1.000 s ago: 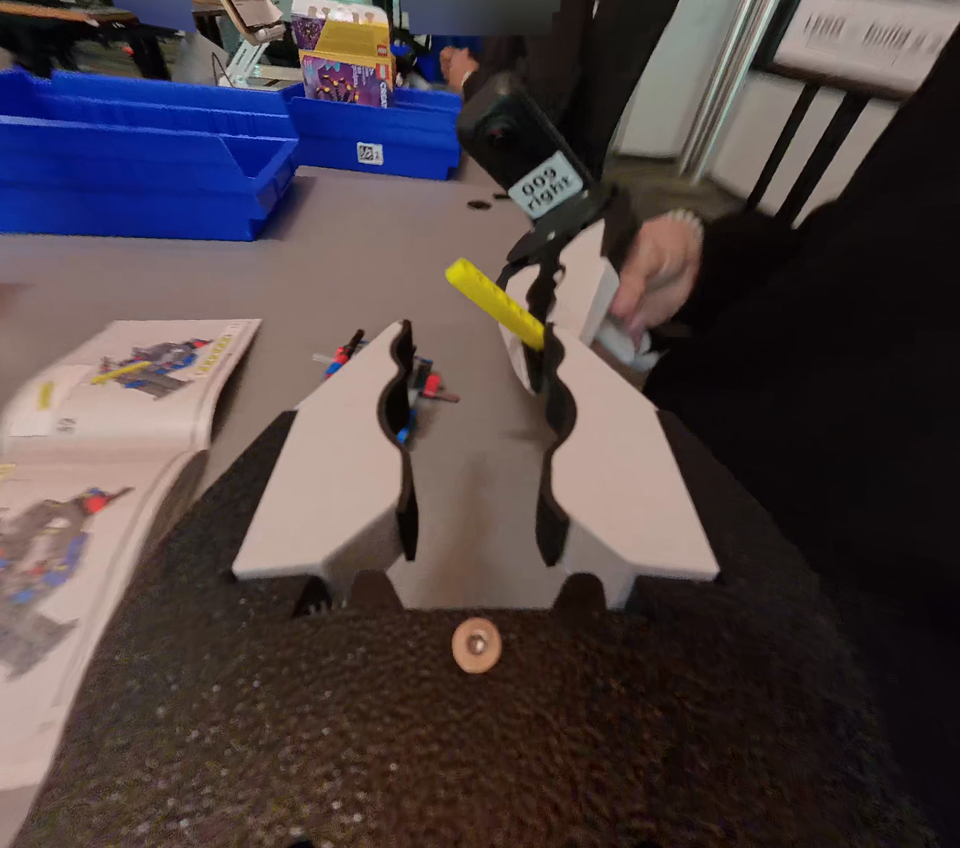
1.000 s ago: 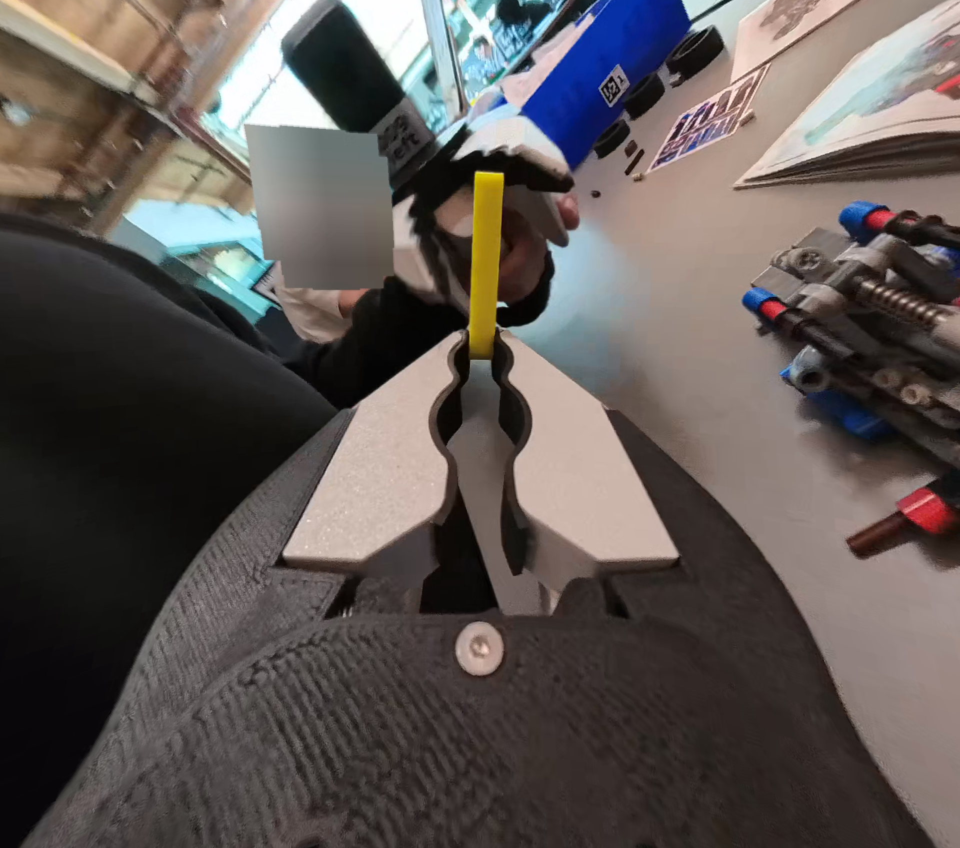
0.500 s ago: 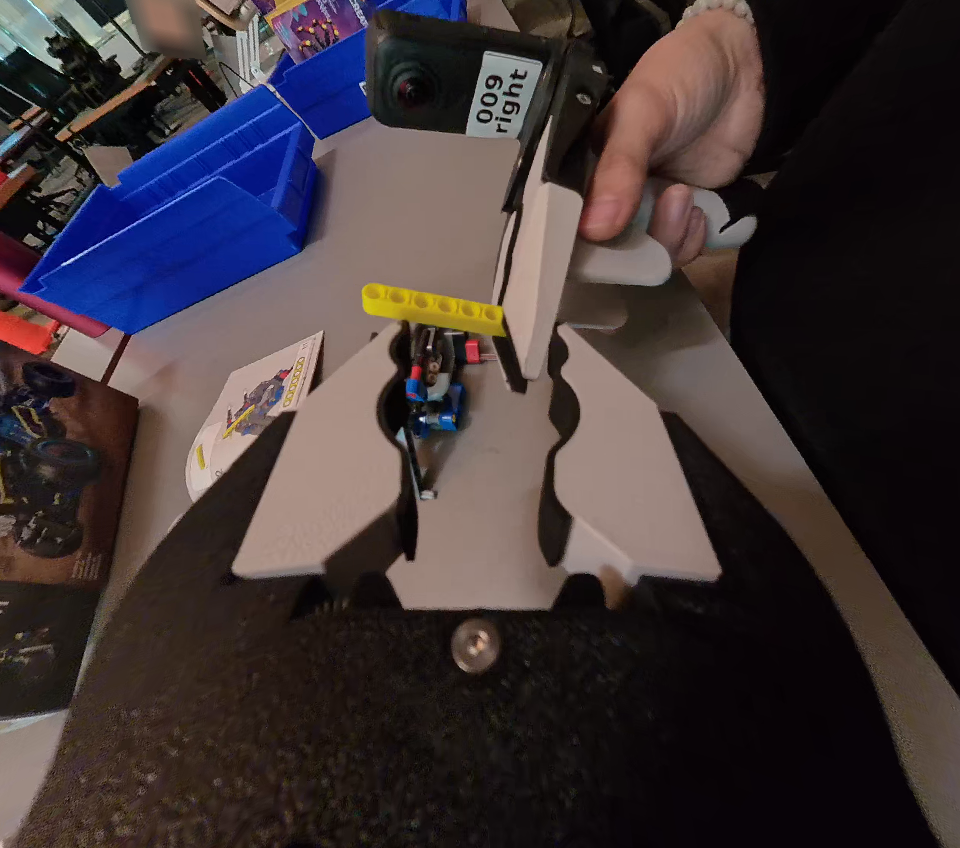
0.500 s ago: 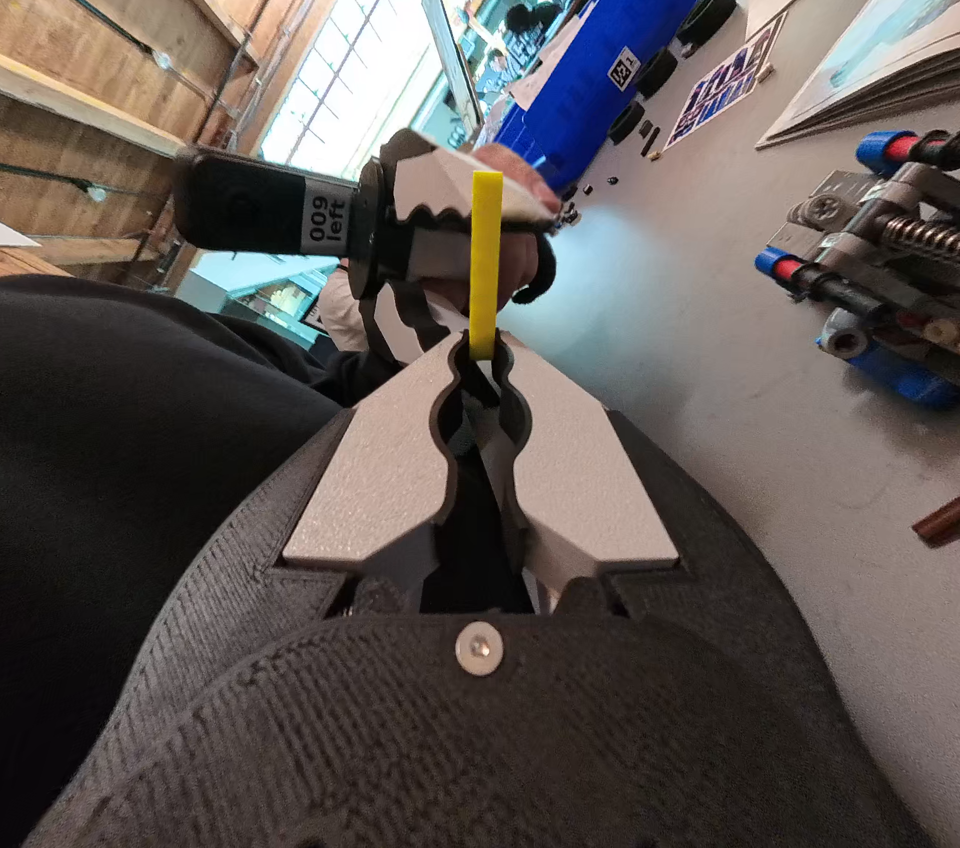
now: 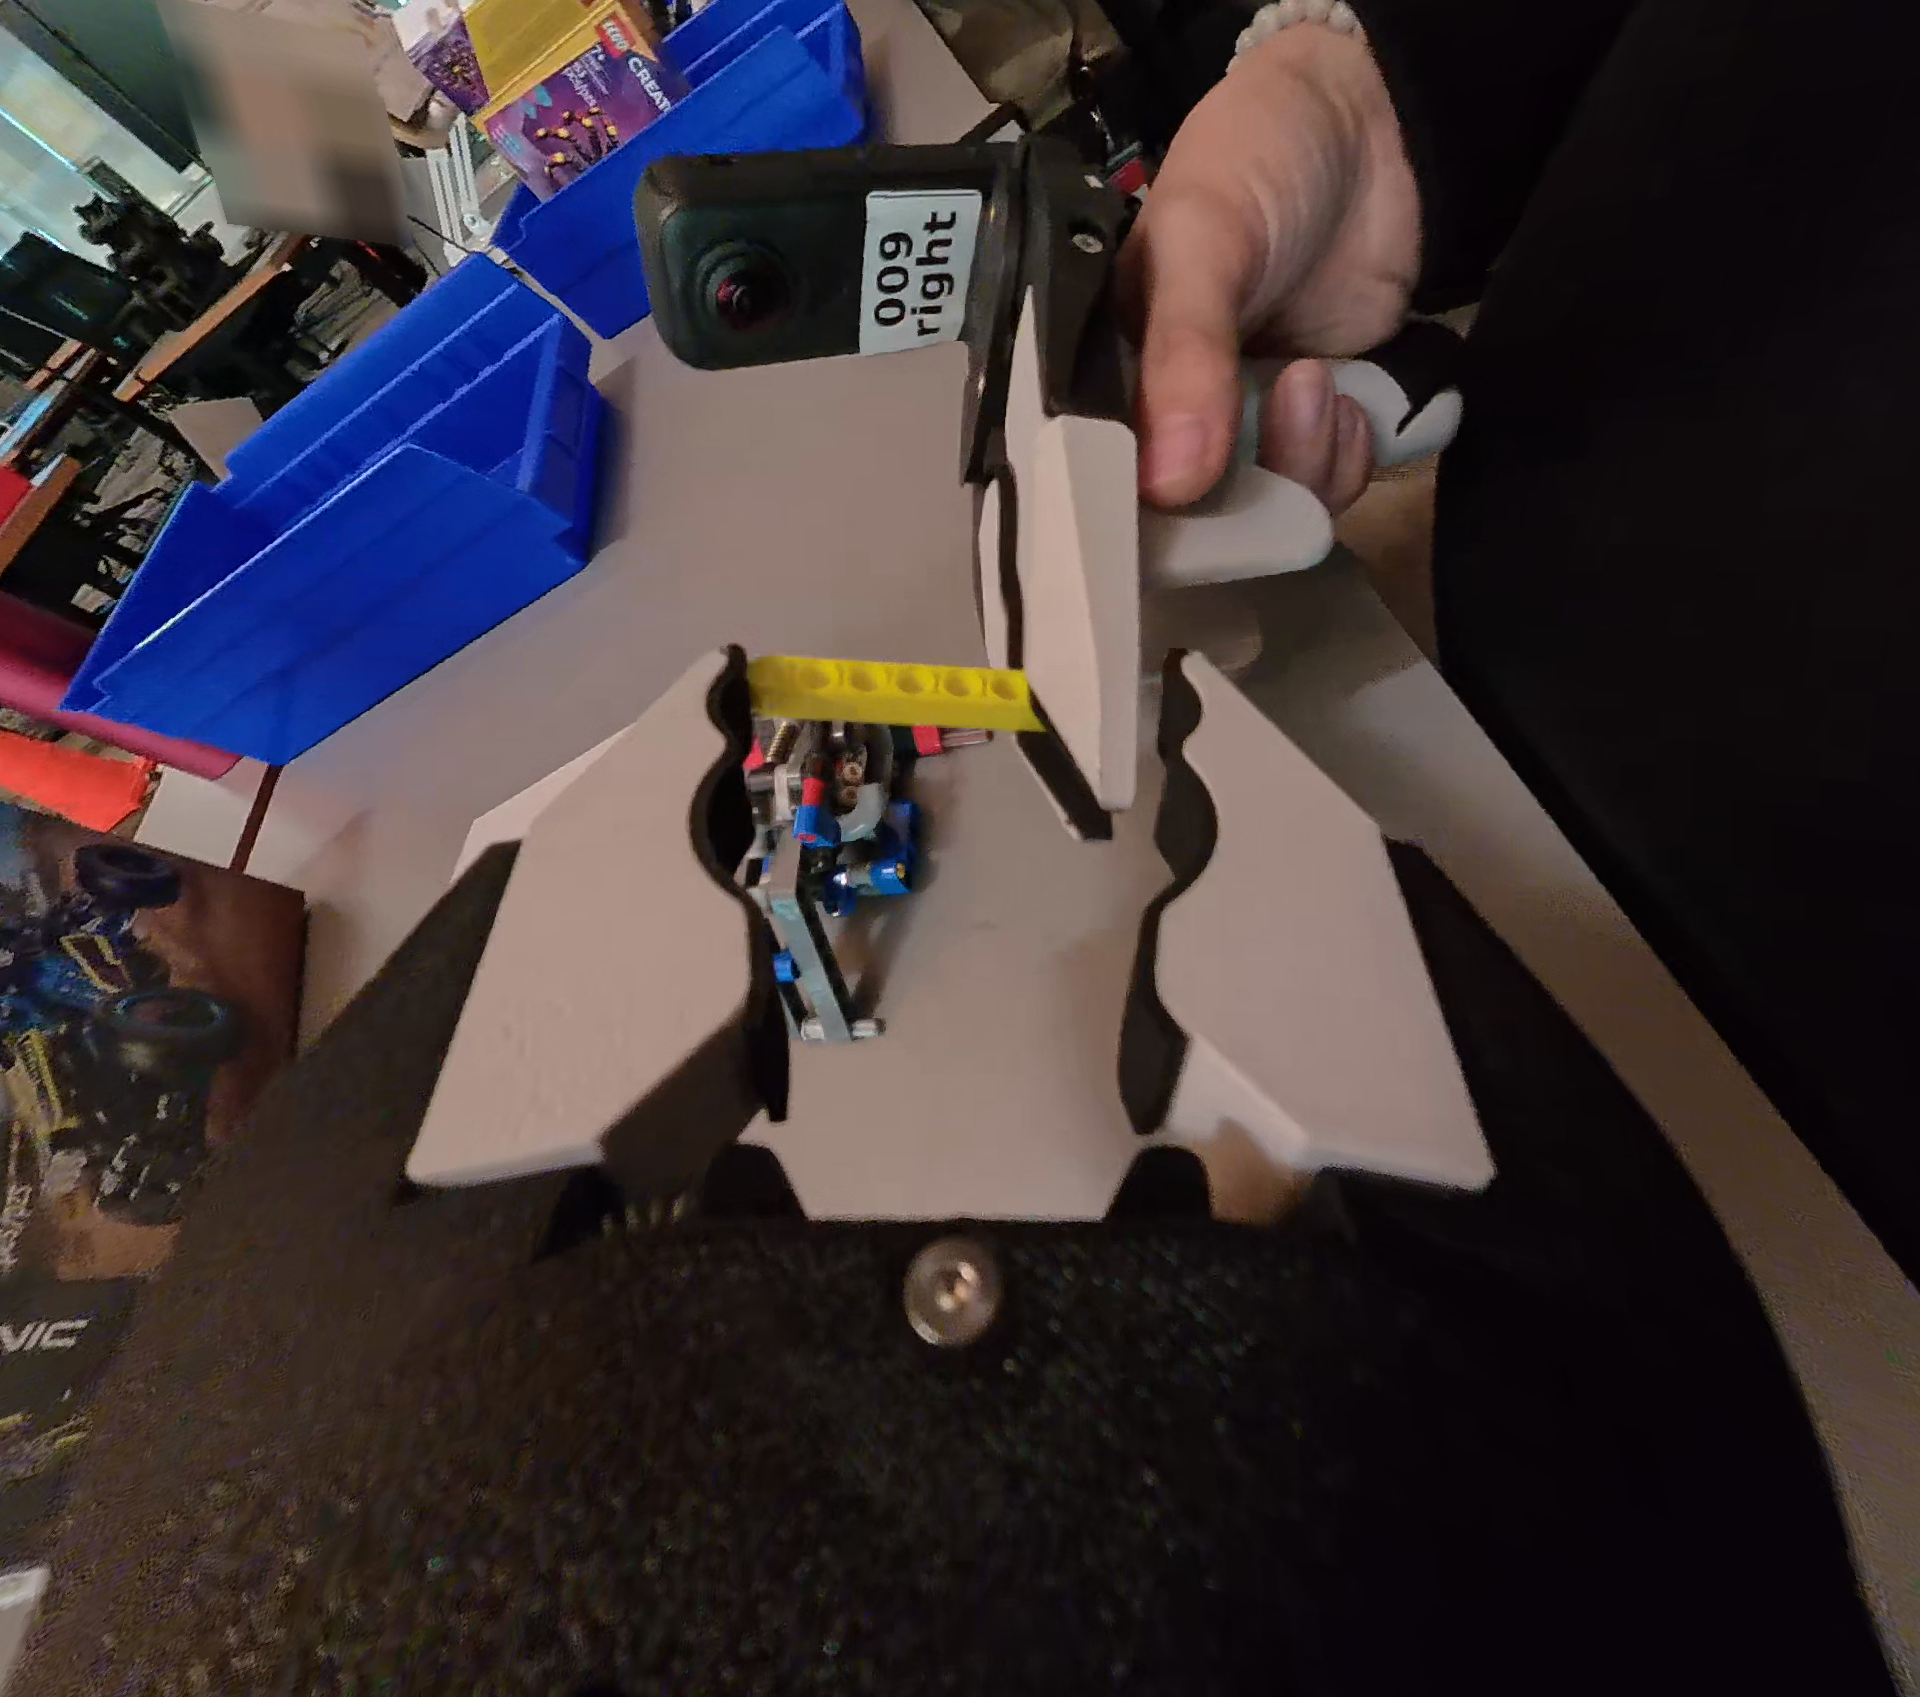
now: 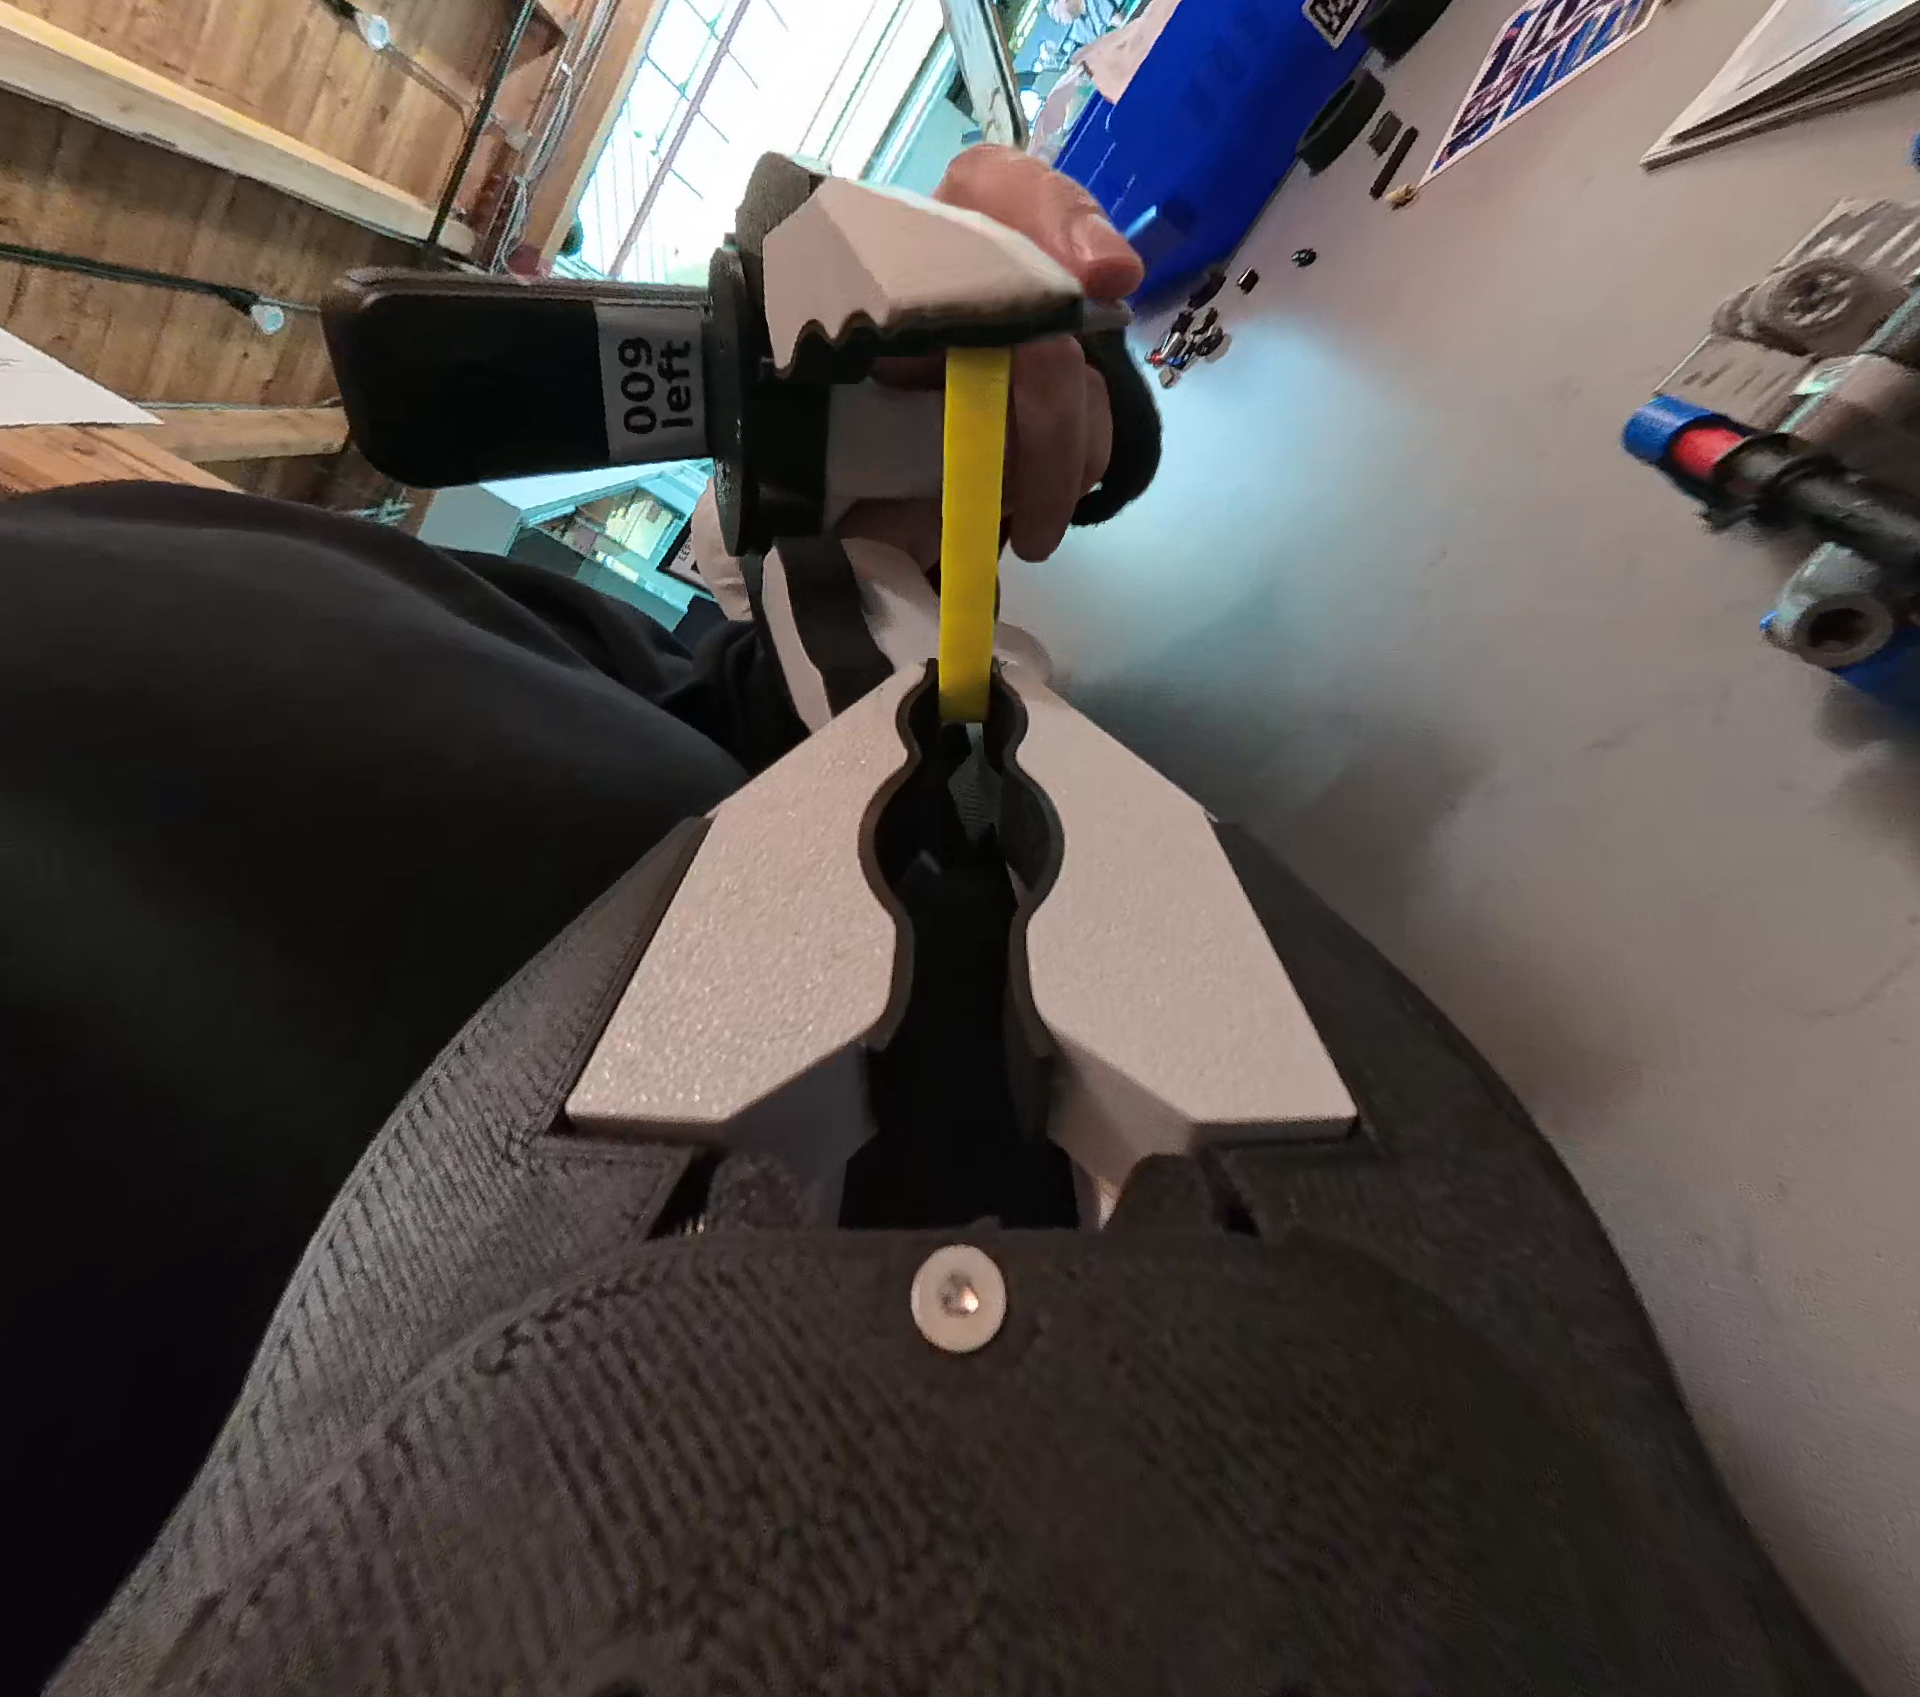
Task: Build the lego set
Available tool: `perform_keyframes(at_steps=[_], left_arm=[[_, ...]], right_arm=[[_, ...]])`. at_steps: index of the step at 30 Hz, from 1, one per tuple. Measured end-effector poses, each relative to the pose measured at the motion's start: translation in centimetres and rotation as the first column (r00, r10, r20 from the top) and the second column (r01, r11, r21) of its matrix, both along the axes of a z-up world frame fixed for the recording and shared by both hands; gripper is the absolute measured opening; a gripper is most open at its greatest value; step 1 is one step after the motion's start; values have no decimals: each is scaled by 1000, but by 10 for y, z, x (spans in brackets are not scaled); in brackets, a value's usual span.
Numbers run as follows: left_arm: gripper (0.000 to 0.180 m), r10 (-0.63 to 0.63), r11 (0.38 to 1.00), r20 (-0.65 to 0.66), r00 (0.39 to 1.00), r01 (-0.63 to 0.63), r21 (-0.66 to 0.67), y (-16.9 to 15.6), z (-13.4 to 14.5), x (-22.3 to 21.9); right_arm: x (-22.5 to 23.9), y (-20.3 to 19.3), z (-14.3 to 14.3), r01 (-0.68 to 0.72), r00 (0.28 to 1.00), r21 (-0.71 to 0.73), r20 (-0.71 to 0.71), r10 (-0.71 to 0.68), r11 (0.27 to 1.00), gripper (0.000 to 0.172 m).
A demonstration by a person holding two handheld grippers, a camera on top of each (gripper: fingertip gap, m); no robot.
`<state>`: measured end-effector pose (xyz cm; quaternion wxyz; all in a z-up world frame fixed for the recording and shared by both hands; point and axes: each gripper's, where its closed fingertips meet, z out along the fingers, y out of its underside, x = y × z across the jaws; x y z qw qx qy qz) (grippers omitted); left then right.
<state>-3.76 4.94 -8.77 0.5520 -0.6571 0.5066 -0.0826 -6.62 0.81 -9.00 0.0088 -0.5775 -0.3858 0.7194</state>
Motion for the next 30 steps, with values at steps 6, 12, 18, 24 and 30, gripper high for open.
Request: perform_keyframes(at_steps=[6,12,18,24,30], left_arm=[[70,-6,1000,5,1000,6,-1,2,0,0],[59,9,1000,0,1000,-9,-1,5,-4,-1],[61,-3,1000,-2,1000,3,-21,5,-10,-1],[77,-13,998,30,999,15,-55,7,-10,-4],[78,-62,995,71,996,67,-69,8,-2,-1]], right_arm=[[0,-2,-1,-19,1000,-10,4,19,1000,4],[-2,5,-4,18,1000,12,7,-18,1000,5],[0,8,-12,-4,999,84,43,0,996,5],[3,13,-6,-24,1000,-17,9,24,1000,5],[3,9,11,-78,995,-148,-70,68,986,5]])
